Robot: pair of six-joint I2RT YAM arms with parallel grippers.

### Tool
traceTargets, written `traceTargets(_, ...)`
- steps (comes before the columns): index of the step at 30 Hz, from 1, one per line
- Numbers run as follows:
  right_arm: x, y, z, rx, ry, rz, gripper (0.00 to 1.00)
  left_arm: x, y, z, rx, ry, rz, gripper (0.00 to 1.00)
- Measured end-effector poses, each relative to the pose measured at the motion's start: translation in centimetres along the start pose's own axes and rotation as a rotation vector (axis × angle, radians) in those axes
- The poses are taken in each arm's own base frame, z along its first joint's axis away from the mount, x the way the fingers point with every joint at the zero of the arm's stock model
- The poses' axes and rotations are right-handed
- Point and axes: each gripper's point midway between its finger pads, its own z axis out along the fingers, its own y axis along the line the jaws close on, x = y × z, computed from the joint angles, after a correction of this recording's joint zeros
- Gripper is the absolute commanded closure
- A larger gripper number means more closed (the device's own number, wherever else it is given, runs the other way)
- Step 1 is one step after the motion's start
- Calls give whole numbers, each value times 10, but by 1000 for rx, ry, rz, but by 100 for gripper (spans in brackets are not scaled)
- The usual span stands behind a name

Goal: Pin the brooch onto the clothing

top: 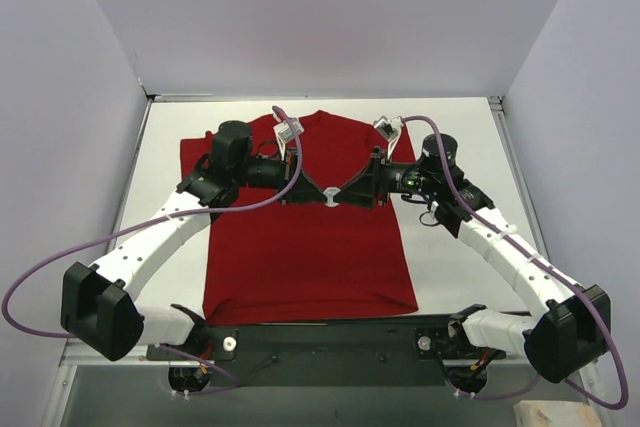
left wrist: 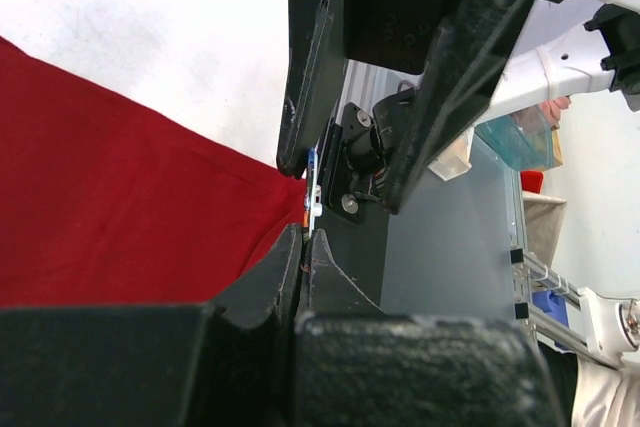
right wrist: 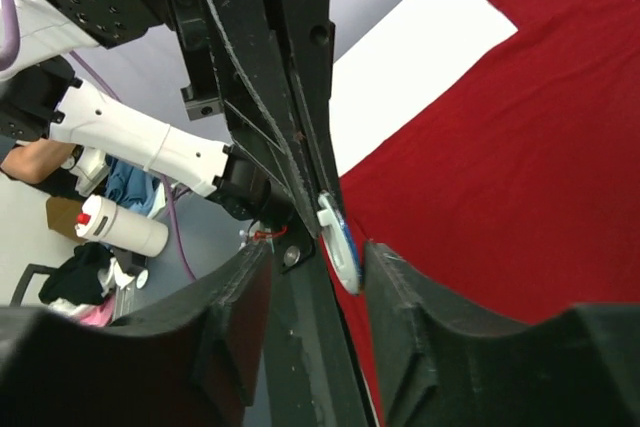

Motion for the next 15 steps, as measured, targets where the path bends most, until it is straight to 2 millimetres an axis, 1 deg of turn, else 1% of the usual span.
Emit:
traceTargets(1, 2, 0, 0, -2, 7, 2, 68, 0, 0, 0, 2, 0, 0, 100)
traceTargets(2, 2, 0, 0, -2, 10, 2, 82, 0, -1, 0, 5, 2, 0, 100)
traceTargets(3, 3, 0, 0, -2, 12, 2, 90, 1, -2, 0, 11, 4, 1, 100)
traceTargets(4, 3, -1, 0, -2, 13, -3, 100, 1, -3, 0, 15, 5, 1, 100)
traceTargets(8, 5, -3, 0, 3, 17, 8, 100, 1, -2, -1, 22, 9, -6, 100)
traceTargets(12, 2, -4, 1, 4, 4, 15, 100, 1, -1, -1, 20, 7, -6, 73)
traceTargets(13, 1, -4, 2, 4, -6, 19, 100, 0, 0, -2, 16, 3, -3, 61)
traceTargets(15, -1, -7, 3, 16, -34, 21, 100, -2, 3, -3, 5, -4, -1, 52)
